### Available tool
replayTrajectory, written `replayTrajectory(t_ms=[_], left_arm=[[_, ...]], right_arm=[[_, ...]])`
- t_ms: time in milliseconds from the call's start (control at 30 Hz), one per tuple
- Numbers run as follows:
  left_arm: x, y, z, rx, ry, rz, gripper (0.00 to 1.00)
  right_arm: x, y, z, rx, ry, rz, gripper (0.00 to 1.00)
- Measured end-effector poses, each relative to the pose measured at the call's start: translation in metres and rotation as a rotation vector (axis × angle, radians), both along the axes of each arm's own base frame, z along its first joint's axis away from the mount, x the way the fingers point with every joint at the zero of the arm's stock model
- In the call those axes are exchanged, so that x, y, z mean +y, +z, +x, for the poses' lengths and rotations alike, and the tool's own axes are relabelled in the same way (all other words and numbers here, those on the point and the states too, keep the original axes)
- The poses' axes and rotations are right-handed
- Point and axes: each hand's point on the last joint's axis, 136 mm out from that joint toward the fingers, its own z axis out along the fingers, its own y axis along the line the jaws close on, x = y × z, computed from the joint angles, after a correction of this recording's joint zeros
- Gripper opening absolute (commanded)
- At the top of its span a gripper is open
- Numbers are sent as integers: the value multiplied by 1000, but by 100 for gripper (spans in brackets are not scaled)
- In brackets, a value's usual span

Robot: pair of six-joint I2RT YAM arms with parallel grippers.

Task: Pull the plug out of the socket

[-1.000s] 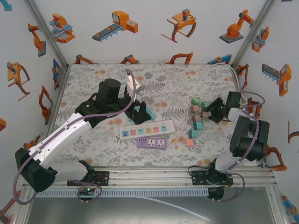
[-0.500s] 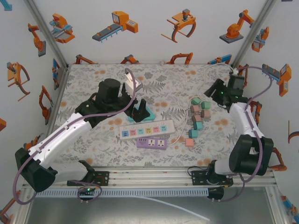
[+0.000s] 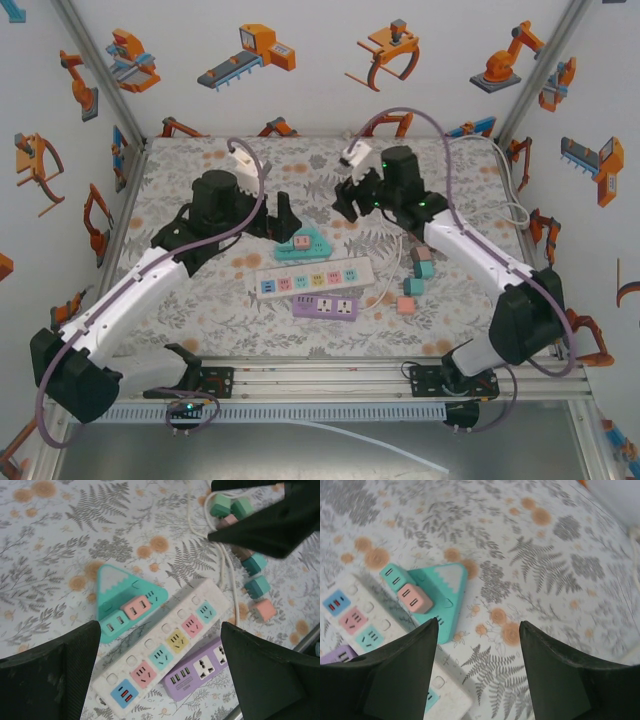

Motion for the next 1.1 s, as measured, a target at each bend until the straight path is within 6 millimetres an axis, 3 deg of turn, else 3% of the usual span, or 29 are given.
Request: replayTrajectory(t_ms=[167, 267, 400, 667, 767, 867, 1100], left_arm=[[41, 1, 2, 6, 174, -23, 97], [67, -3, 1, 24, 278, -33, 97], [101, -19, -4, 76, 419, -14, 97], [130, -32, -18, 110, 521, 15, 97], [137, -35, -23, 114, 537, 18, 97], [140, -40, -27, 123, 544, 20, 97], [140, -53, -25, 188, 535, 12, 97]], right_arm=[[57, -38, -31, -92, 294, -143, 67], [81, -62, -44, -98, 418, -204, 67], [100, -91, -45, -90, 497, -259, 67], [107, -137, -35, -42, 537, -346, 60], [104, -149, -38, -19, 554, -373, 49], [103, -151, -41, -10, 579, -384, 32], [106, -148, -45, -22, 635, -407, 26]])
